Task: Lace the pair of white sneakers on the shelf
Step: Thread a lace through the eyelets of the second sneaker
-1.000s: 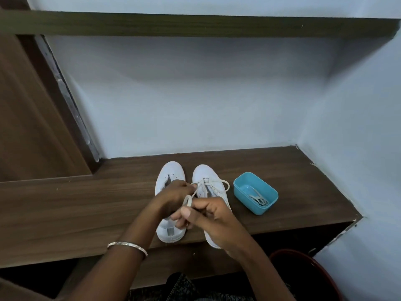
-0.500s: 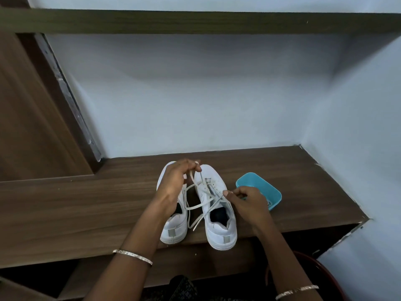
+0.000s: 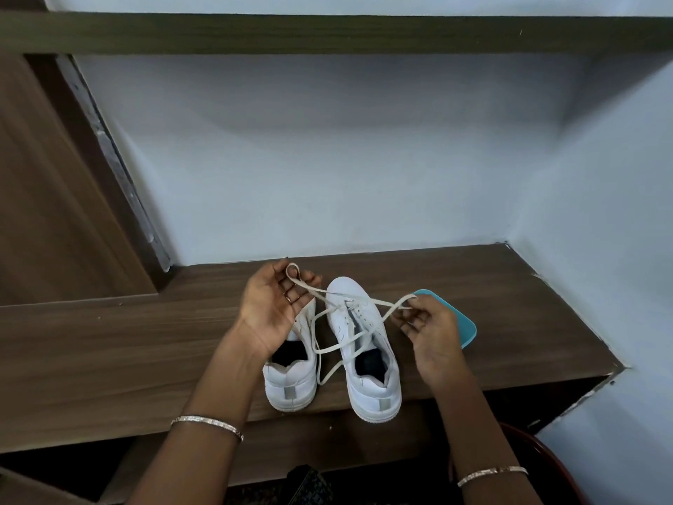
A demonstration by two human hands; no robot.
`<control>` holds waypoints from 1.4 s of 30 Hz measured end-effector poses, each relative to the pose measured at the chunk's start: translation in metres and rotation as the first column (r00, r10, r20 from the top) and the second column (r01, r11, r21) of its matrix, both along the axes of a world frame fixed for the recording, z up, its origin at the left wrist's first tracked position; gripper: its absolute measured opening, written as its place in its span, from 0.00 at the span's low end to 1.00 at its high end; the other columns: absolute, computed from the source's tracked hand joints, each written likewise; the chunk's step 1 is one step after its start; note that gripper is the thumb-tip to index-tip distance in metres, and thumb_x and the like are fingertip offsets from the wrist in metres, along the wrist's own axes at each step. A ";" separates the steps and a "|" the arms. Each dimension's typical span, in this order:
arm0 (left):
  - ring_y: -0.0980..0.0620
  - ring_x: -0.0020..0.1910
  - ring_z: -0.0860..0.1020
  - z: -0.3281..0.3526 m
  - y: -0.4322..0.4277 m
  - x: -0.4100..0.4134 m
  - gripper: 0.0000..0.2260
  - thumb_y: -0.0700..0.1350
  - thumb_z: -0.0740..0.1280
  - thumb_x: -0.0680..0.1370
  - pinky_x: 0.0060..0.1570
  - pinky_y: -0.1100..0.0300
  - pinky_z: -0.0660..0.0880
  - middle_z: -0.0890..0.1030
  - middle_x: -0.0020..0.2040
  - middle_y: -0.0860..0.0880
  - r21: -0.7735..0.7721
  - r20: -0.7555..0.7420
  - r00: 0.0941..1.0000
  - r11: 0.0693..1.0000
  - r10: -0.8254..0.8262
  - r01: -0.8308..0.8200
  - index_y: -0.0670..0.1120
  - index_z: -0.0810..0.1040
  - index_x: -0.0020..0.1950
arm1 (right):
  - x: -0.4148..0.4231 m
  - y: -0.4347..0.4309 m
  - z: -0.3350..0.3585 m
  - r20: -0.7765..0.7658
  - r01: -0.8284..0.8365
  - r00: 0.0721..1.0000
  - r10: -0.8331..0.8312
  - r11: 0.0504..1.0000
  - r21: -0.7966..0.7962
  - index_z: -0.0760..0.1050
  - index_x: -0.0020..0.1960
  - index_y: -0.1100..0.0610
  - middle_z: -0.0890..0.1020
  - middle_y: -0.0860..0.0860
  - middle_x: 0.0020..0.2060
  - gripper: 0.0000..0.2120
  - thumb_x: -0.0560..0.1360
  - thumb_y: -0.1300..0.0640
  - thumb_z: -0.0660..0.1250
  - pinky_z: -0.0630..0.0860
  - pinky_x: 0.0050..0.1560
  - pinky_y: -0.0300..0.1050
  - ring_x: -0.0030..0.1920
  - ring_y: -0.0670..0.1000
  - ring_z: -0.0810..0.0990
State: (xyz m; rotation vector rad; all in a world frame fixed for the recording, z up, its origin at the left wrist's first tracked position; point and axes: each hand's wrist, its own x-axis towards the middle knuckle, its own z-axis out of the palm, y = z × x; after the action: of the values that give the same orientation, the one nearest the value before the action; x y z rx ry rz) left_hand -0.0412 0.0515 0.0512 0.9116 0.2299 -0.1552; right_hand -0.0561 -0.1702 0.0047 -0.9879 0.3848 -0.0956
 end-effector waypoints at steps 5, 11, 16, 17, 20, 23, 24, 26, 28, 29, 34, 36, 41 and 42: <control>0.44 0.44 0.83 -0.014 0.004 -0.004 0.20 0.51 0.63 0.82 0.49 0.52 0.80 0.87 0.42 0.45 0.727 -0.134 0.973 0.649 -0.190 0.227 0.40 0.84 0.40 | -0.005 -0.012 0.000 -0.060 -0.073 0.996 0.070 0.996 -0.049 0.76 0.37 0.62 0.81 0.57 0.35 0.10 0.74 0.66 0.58 0.76 0.54 0.54 0.43 0.56 0.80; 0.49 0.36 0.82 -0.025 -0.001 0.001 0.18 0.57 0.66 0.79 0.38 0.57 0.77 0.83 0.34 0.48 0.993 -0.110 0.979 -0.056 -0.170 0.102 0.48 0.85 0.36 | 0.002 -0.002 0.005 -0.158 -0.250 0.966 0.203 0.885 -0.393 0.78 0.39 0.68 0.80 0.60 0.30 0.11 0.75 0.65 0.61 0.77 0.36 0.47 0.31 0.56 0.77; 0.49 0.45 0.81 -0.042 -0.025 0.025 0.10 0.50 0.68 0.78 0.42 0.58 0.74 0.84 0.42 0.49 0.998 -0.017 0.971 -0.064 -0.240 0.002 0.47 0.84 0.44 | 0.021 0.012 -0.019 -0.109 -0.164 0.986 0.124 0.657 -0.736 0.83 0.41 0.57 0.85 0.51 0.34 0.06 0.76 0.59 0.70 0.81 0.39 0.45 0.34 0.49 0.83; 0.48 0.49 0.82 -0.048 -0.030 0.029 0.09 0.49 0.68 0.78 0.46 0.57 0.75 0.85 0.46 0.48 0.996 -0.026 0.967 -0.090 -0.252 0.004 0.47 0.86 0.47 | 0.027 0.015 -0.026 -0.102 -0.151 0.988 0.114 0.624 -0.767 0.83 0.41 0.54 0.85 0.49 0.35 0.05 0.75 0.59 0.71 0.82 0.42 0.47 0.36 0.48 0.84; 0.46 0.51 0.83 -0.067 -0.038 0.040 0.07 0.46 0.70 0.76 0.50 0.54 0.79 0.86 0.49 0.47 0.994 -0.033 0.965 -0.106 -0.261 0.006 0.47 0.86 0.51 | 0.046 0.021 -0.040 -0.096 -0.161 0.983 0.154 0.488 -0.858 0.84 0.44 0.48 0.86 0.45 0.41 0.10 0.74 0.62 0.70 0.80 0.50 0.45 0.44 0.47 0.84; 0.47 0.49 0.83 -0.079 -0.041 0.046 0.06 0.47 0.71 0.75 0.49 0.54 0.80 0.86 0.49 0.48 0.994 -0.015 0.970 -0.111 -0.242 -0.012 0.49 0.85 0.51 | 0.062 0.024 -0.049 -0.116 -0.196 0.953 0.278 0.277 -0.941 0.84 0.51 0.47 0.85 0.46 0.48 0.12 0.75 0.62 0.69 0.76 0.50 0.41 0.49 0.47 0.82; 0.48 0.49 0.82 -0.083 -0.042 0.048 0.06 0.47 0.71 0.75 0.49 0.54 0.80 0.85 0.48 0.49 0.994 0.005 0.970 -0.108 -0.244 -0.032 0.49 0.85 0.50 | 0.066 0.025 -0.050 -0.127 -0.202 0.938 0.321 0.212 -0.956 0.84 0.52 0.46 0.84 0.46 0.51 0.12 0.76 0.61 0.69 0.76 0.51 0.42 0.51 0.47 0.82; 0.50 0.49 0.82 -0.087 -0.043 0.048 0.05 0.45 0.71 0.75 0.49 0.53 0.80 0.85 0.47 0.51 0.994 0.057 0.965 -0.081 -0.254 -0.080 0.49 0.83 0.50 | 0.071 0.025 -0.048 -0.150 -0.203 0.912 0.383 0.101 -0.974 0.85 0.52 0.47 0.83 0.46 0.51 0.11 0.77 0.60 0.69 0.73 0.50 0.42 0.50 0.47 0.81; 0.50 0.47 0.82 -0.091 -0.043 0.048 0.05 0.43 0.70 0.75 0.48 0.52 0.80 0.84 0.45 0.51 0.989 0.094 0.956 -0.084 -0.279 -0.122 0.49 0.80 0.50 | 0.075 0.025 -0.045 -0.173 -0.205 0.896 0.408 0.037 -0.978 0.85 0.52 0.51 0.81 0.46 0.48 0.08 0.78 0.60 0.69 0.69 0.47 0.40 0.49 0.47 0.79; 0.50 0.47 0.82 -0.092 -0.043 0.048 0.04 0.43 0.70 0.75 0.48 0.52 0.80 0.84 0.45 0.51 0.985 0.105 0.950 -0.100 -0.293 -0.139 0.49 0.80 0.50 | 0.077 0.025 -0.044 -0.174 -0.200 0.892 0.418 0.019 -0.980 0.85 0.51 0.52 0.81 0.47 0.48 0.07 0.78 0.60 0.69 0.69 0.47 0.41 0.49 0.47 0.78; 0.48 0.48 0.81 -0.094 -0.045 0.048 0.05 0.44 0.68 0.77 0.46 0.52 0.79 0.82 0.48 0.51 0.954 0.116 0.937 -0.227 -0.330 -0.198 0.50 0.79 0.52 | 0.086 0.029 -0.047 -0.188 -0.182 0.888 0.419 -0.055 -0.982 0.82 0.42 0.52 0.81 0.49 0.46 0.07 0.75 0.62 0.69 0.76 0.50 0.50 0.48 0.52 0.80; 0.47 0.49 0.80 -0.094 -0.048 0.046 0.05 0.43 0.66 0.78 0.45 0.52 0.78 0.82 0.49 0.50 0.927 0.116 0.927 -0.295 -0.357 -0.229 0.49 0.80 0.52 | 0.089 0.030 -0.050 -0.205 -0.186 0.890 0.408 -0.087 -0.979 0.79 0.37 0.49 0.81 0.50 0.45 0.10 0.74 0.61 0.68 0.77 0.50 0.51 0.47 0.54 0.80; 0.46 0.44 0.80 -0.089 -0.052 0.038 0.07 0.39 0.62 0.79 0.35 0.56 0.67 0.81 0.45 0.47 0.816 0.081 0.921 -0.505 -0.381 -0.281 0.46 0.76 0.42 | 0.093 0.033 -0.052 -0.256 -0.253 0.885 0.388 -0.060 -0.966 0.83 0.37 0.55 0.82 0.53 0.48 0.08 0.73 0.57 0.67 0.79 0.52 0.52 0.49 0.55 0.81; 0.46 0.43 0.80 -0.090 -0.052 0.037 0.07 0.40 0.62 0.79 0.35 0.56 0.66 0.81 0.44 0.47 0.817 0.089 0.921 -0.500 -0.379 -0.286 0.46 0.76 0.42 | 0.093 0.034 -0.050 -0.282 -0.282 0.881 0.381 -0.057 -0.958 0.84 0.39 0.56 0.81 0.55 0.49 0.09 0.73 0.57 0.66 0.78 0.53 0.52 0.50 0.56 0.80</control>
State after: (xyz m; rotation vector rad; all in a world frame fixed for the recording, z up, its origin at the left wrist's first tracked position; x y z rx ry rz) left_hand -0.0043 -0.0001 -0.0386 3.0207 -0.2364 0.3060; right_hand 0.0373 -0.1359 -0.0448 -2.5574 -0.1348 0.0910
